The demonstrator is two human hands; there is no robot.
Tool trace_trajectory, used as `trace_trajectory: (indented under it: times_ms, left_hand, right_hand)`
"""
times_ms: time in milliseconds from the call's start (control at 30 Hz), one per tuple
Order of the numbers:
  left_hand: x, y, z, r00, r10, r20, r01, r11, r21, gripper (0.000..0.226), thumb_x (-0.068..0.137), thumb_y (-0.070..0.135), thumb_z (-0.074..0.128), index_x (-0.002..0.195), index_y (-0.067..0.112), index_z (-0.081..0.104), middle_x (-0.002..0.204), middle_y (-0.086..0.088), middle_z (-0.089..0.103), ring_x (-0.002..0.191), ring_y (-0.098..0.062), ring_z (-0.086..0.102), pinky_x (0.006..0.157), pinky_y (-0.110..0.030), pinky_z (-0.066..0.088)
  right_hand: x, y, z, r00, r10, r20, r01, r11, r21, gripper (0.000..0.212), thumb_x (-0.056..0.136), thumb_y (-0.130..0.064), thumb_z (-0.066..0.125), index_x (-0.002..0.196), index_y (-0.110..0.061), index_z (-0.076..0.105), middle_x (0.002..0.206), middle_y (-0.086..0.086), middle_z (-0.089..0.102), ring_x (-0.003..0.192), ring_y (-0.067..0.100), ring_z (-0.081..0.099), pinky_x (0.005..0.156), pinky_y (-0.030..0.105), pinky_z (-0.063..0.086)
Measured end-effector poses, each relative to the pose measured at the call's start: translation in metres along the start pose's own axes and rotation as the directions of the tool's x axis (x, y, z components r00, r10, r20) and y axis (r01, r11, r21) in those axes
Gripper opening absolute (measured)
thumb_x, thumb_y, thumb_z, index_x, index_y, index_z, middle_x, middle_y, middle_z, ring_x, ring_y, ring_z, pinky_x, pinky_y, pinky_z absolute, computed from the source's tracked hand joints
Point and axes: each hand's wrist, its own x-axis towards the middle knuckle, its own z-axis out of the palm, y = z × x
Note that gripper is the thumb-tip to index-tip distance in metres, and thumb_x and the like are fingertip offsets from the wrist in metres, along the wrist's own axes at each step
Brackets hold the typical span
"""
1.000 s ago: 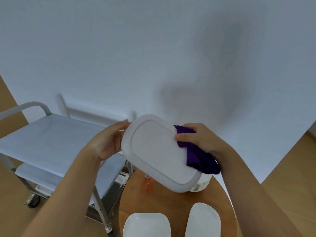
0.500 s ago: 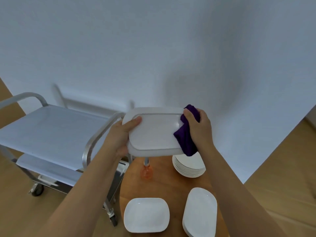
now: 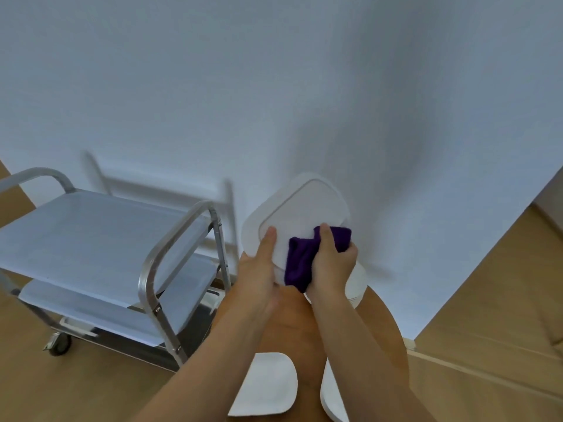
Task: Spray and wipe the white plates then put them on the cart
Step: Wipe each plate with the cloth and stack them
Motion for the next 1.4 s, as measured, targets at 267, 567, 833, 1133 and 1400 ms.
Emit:
trace_trajectory:
  times_ms: [267, 567, 833, 1133, 1400]
  left_hand:
    - [0.02, 0.051, -0.037, 0.932, -0.219, 0.288, 0.161, 0.964, 0.213, 0.039, 0.077, 0.039, 0.062, 0.1, 0.009, 0.072, 0.097, -0.012, 0.074, 0.083, -0.025, 0.072, 0.066, -0.036, 0.06]
    - [0.019, 0.046, -0.016, 0.992, 0.046, 0.121, -0.065, 0.986, 0.155, 0.042, 0.072, 0.035, 0.071, 0.105, 0.011, 0.067, 0.096, -0.01, 0.075, 0.083, -0.024, 0.073, 0.065, -0.035, 0.059]
    - [0.015, 0.003, 0.01, 0.986, 0.167, 0.019, -0.161, 0.906, 0.392, 0.022, 0.083, 0.047, 0.065, 0.089, 0.026, 0.062, 0.078, 0.002, 0.072, 0.074, -0.016, 0.07, 0.052, -0.022, 0.052]
    - [-0.006, -0.024, 0.008, 0.961, 0.134, 0.24, -0.269, 0.646, 0.714, 0.054, 0.094, 0.055, 0.036, 0.086, 0.014, 0.07, 0.077, -0.012, 0.073, 0.078, -0.026, 0.07, 0.081, -0.044, 0.056]
    - [-0.004, -0.024, 0.007, 0.921, -0.143, 0.363, -0.179, 0.672, 0.719, 0.055, 0.073, 0.062, 0.052, 0.09, 0.013, 0.069, 0.081, -0.004, 0.073, 0.078, -0.02, 0.071, 0.069, -0.031, 0.057]
  right_hand:
    - [0.011, -0.04, -0.011, 0.829, -0.096, 0.551, 0.381, 0.817, -0.432, 0.034, 0.076, -0.029, 0.075, 0.106, -0.028, 0.059, 0.095, -0.01, 0.065, 0.08, 0.007, 0.065, 0.058, 0.015, 0.05]
    - [-0.008, 0.008, -0.004, 0.825, -0.315, 0.469, 0.562, 0.374, -0.738, 0.064, 0.097, -0.044, 0.039, 0.149, -0.026, 0.007, 0.141, 0.0, 0.042, 0.12, 0.019, 0.05, 0.093, 0.027, 0.045]
    - [-0.012, 0.044, -0.015, 0.877, -0.367, 0.311, 0.455, 0.425, -0.783, 0.055, 0.101, -0.033, 0.033, 0.15, -0.019, 0.012, 0.155, 0.0, 0.024, 0.143, 0.018, 0.017, 0.119, 0.039, 0.007]
    - [-0.001, 0.02, -0.023, 0.775, -0.425, 0.468, 0.632, 0.547, -0.549, 0.046, 0.099, -0.031, 0.035, 0.145, -0.025, 0.03, 0.144, -0.004, 0.041, 0.129, 0.015, 0.04, 0.111, 0.04, 0.032]
    - [0.046, -0.005, -0.054, 0.972, -0.187, 0.145, 0.236, 0.768, -0.595, 0.031, 0.101, -0.033, 0.031, 0.124, -0.021, 0.047, 0.099, -0.008, 0.052, 0.094, 0.014, 0.052, 0.084, 0.028, 0.04]
